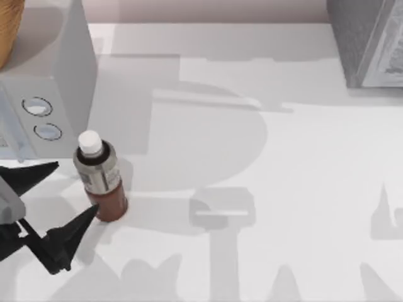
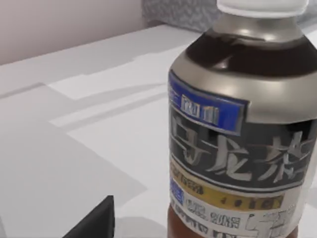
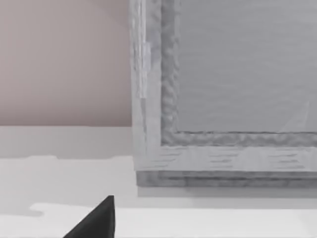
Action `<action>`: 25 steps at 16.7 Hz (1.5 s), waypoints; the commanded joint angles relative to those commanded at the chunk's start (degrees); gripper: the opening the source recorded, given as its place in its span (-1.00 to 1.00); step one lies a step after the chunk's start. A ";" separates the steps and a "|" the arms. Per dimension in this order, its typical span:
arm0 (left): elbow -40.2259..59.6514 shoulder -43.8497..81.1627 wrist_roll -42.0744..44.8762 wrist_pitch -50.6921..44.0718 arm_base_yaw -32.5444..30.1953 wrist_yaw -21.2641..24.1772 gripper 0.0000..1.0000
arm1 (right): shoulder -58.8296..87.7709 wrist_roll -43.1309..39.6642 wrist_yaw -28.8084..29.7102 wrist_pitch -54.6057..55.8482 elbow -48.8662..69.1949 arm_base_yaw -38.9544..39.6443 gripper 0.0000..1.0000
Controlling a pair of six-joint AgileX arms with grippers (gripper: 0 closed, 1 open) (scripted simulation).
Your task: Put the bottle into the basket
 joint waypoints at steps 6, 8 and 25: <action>7.11 4.63 -2.74 -0.01 -10.25 -10.03 1.00 | 0.00 0.00 0.00 0.00 0.00 0.00 1.00; 9.64 6.35 -3.54 -0.22 -14.03 -13.77 1.00 | 0.00 0.00 0.00 0.00 0.00 0.00 1.00; 10.80 7.13 -3.88 -0.35 -15.51 -15.26 -0.81 | 0.00 0.00 0.00 0.00 0.00 0.00 1.00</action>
